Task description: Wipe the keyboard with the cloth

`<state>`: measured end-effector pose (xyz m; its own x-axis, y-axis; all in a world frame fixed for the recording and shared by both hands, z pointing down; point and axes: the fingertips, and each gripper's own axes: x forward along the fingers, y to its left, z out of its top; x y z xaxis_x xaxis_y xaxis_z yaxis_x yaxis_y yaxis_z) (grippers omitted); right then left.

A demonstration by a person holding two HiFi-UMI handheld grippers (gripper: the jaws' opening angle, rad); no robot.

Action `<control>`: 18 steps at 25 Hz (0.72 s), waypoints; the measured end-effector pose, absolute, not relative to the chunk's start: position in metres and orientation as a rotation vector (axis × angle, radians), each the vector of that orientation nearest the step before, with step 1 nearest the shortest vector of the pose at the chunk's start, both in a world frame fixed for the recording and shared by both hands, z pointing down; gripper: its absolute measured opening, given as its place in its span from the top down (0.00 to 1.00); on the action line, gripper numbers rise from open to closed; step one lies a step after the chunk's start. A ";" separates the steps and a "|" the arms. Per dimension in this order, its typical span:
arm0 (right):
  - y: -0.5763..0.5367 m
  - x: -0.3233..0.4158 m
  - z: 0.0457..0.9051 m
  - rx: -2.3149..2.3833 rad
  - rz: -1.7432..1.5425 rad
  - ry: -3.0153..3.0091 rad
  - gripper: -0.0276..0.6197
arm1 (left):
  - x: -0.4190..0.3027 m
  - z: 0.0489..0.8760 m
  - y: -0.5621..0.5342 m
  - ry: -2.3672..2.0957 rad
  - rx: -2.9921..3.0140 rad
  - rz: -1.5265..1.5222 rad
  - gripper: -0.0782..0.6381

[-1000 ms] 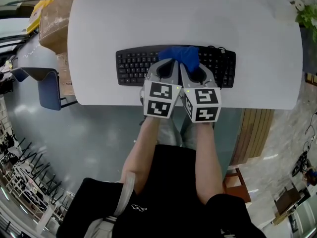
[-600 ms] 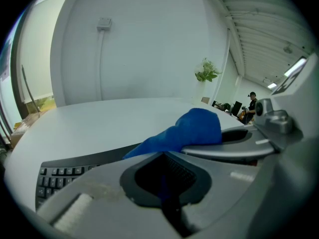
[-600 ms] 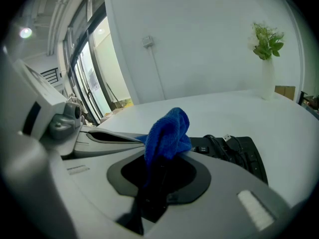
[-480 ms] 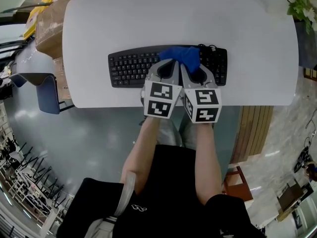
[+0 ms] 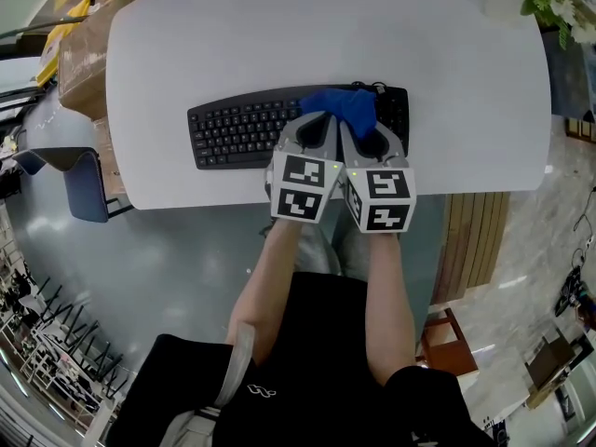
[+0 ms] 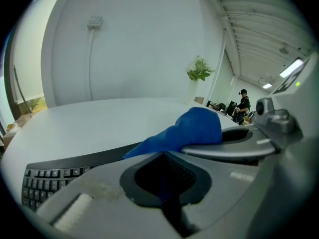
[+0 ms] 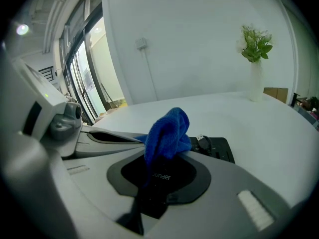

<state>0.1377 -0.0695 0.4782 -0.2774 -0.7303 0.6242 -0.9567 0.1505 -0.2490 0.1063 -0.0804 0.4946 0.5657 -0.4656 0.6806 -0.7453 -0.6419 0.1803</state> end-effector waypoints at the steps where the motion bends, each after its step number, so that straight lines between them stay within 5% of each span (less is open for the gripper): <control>1: -0.069 0.140 0.478 1.620 0.877 -2.074 0.82 | 0.109 0.494 -0.080 -0.971 2.350 0.831 0.90; 18: -0.059 0.197 0.468 1.710 0.863 -2.006 0.82 | 0.170 0.490 -0.069 -0.873 2.396 0.825 0.90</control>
<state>0.1974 -0.0589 0.4685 -0.1981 -0.7499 0.6312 -0.9739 0.0777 -0.2132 0.1697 -0.0691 0.4898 0.6194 -0.4150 0.6664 -0.6889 -0.6945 0.2077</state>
